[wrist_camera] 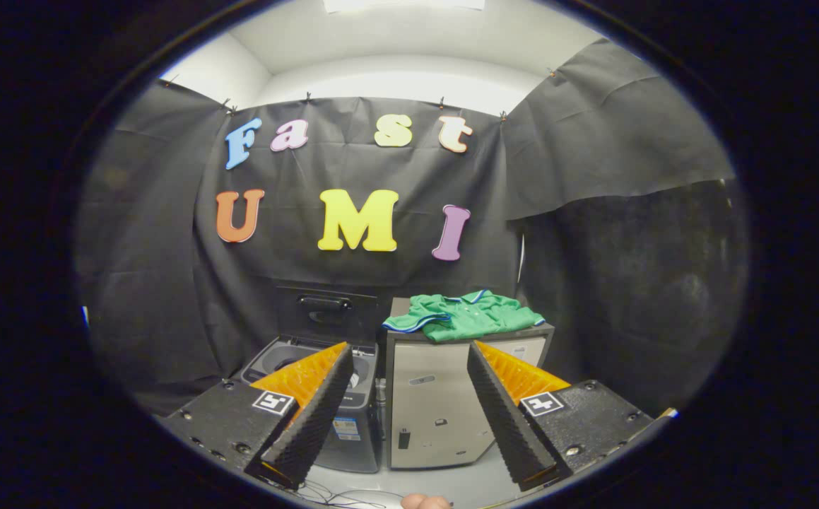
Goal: Put the clothes into the washing machine and then close the washing machine lid.
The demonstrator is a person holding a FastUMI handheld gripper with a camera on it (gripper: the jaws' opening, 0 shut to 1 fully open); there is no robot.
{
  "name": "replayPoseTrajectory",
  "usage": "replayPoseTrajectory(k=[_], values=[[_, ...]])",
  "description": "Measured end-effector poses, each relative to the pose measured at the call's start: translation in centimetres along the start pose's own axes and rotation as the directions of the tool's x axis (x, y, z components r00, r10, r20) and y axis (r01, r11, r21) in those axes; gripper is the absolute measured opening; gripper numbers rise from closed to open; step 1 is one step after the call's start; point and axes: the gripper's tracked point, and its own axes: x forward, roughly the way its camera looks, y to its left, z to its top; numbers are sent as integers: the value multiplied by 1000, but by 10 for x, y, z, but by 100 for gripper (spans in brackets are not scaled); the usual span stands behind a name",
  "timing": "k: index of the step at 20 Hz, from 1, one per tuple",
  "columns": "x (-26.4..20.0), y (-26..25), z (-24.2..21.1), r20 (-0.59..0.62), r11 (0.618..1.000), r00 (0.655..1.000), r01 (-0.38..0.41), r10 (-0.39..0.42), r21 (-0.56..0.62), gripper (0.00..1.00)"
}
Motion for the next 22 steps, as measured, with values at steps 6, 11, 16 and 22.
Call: replayPoseTrajectory(k=[6,11,16,22], values=[[3,4,13,10,1000,1000,11,-11,-6,100],[9,11,26,24,1000,999,23,-23,2,100],[32,1,42,26,999,999,25,-25,23,100],[96,-30,58,4,999,1000,31,-31,10,100]])
